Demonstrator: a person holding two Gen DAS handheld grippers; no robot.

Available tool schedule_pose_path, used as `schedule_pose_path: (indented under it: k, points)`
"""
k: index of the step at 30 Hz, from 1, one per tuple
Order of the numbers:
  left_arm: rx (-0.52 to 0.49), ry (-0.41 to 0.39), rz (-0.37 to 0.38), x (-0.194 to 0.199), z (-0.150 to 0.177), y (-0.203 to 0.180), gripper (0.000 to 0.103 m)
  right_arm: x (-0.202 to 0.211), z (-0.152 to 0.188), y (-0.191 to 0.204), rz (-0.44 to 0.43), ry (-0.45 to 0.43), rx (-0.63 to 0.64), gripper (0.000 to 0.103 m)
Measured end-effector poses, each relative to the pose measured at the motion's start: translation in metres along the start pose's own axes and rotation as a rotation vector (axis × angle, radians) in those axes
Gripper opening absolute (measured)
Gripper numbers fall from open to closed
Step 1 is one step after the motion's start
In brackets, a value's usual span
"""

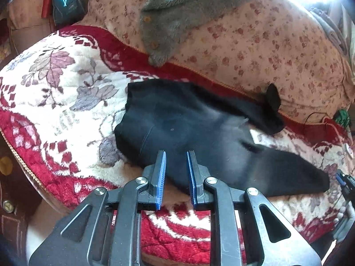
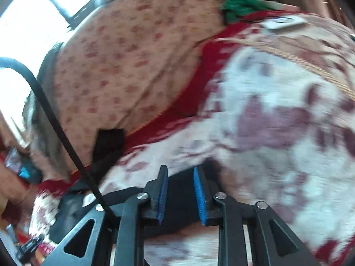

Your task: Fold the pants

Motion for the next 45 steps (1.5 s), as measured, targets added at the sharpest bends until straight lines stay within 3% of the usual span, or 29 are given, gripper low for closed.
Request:
schedule_pose_path:
  k: [8,9,12,17,26,31,36,38,43,45]
  points:
    - [0.040,0.043,0.072,-0.028,-0.016,-0.018,0.017,-0.066,0.016,0.099,-0.173,0.126,0.144,0.035]
    - [0.047,0.052,0.086,-0.034,-0.019,-0.021,0.018,-0.073,0.018,0.109,-0.185,0.139,0.161,0.037]
    - [0.074,0.075,0.125,-0.054,-0.027,-0.033,0.038,-0.100,0.023,0.139,-0.225,0.176,0.193,0.038]
    - [0.085,0.101,0.147,-0.085,-0.042,-0.051,0.040,-0.149,0.022,0.177,-0.268,0.224,0.215,0.042]
    - [0.150,0.191,0.177,-0.152,-0.066,-0.070,0.040,-0.228,-0.001,0.242,-0.254,0.256,0.257,0.047]
    - [0.218,0.244,0.185,-0.184,-0.075,-0.071,0.040,-0.271,-0.008,0.271,-0.189,0.276,0.285,0.048]
    - [0.278,0.288,0.175,-0.214,-0.082,-0.071,0.040,-0.307,-0.008,0.287,-0.065,0.291,0.349,0.048]
    - [0.289,0.297,0.167,-0.224,-0.083,-0.071,0.040,-0.319,-0.005,0.286,-0.012,0.295,0.377,0.043]
    - [0.301,0.320,0.153,-0.241,-0.083,-0.073,0.040,-0.335,-0.002,0.273,-0.086,0.310,0.350,0.014]
    - [0.297,0.313,0.145,-0.245,-0.084,-0.075,0.040,-0.331,-0.007,0.267,-0.138,0.287,0.335,0.009]
Point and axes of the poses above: each gripper's, at about its wrist camera, not at the fingertips, and x roughly against the way its jaws point, y to its left, z to its underside, the point moved 3 cm from there along -x, roughly the way its jaws point, and after that the axes turned 7 degrees about -y, right-handed, at the moved point
